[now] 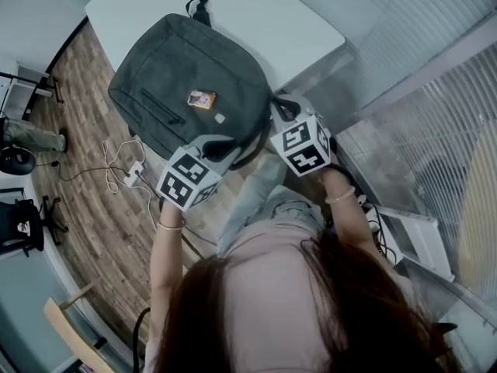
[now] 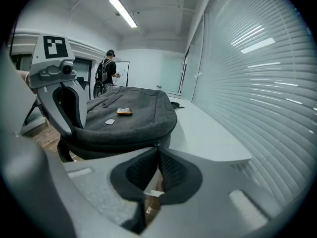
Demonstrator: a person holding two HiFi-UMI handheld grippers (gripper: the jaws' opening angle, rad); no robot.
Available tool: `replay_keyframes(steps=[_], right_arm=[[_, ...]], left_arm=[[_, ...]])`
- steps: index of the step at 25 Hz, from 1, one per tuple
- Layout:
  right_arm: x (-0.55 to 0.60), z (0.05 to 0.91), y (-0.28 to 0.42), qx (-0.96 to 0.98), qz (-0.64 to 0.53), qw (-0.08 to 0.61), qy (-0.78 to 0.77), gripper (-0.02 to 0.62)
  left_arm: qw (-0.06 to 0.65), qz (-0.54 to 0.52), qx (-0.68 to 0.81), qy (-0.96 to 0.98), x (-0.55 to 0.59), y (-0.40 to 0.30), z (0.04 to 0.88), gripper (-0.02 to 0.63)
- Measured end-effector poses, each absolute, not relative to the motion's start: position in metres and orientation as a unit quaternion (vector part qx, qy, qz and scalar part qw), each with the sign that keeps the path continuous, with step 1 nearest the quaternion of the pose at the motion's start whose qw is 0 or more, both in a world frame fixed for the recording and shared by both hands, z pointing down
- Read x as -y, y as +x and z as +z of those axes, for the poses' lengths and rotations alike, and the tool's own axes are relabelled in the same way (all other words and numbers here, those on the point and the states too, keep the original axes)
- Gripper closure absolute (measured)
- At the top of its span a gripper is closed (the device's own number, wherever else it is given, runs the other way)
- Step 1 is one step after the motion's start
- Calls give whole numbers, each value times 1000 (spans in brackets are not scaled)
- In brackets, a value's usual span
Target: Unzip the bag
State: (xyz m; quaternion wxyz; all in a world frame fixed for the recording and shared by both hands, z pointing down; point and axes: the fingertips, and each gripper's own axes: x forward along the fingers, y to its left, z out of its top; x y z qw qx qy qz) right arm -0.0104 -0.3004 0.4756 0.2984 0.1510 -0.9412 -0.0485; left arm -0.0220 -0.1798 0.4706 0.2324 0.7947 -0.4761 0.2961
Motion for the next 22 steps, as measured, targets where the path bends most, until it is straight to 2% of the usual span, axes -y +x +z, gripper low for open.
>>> replay_keyframes(steps=[22], right_arm=[[352,468,-40,942,-111,307,83,582]], left_arm=[[303,263,415,817,183,-18,471,557]])
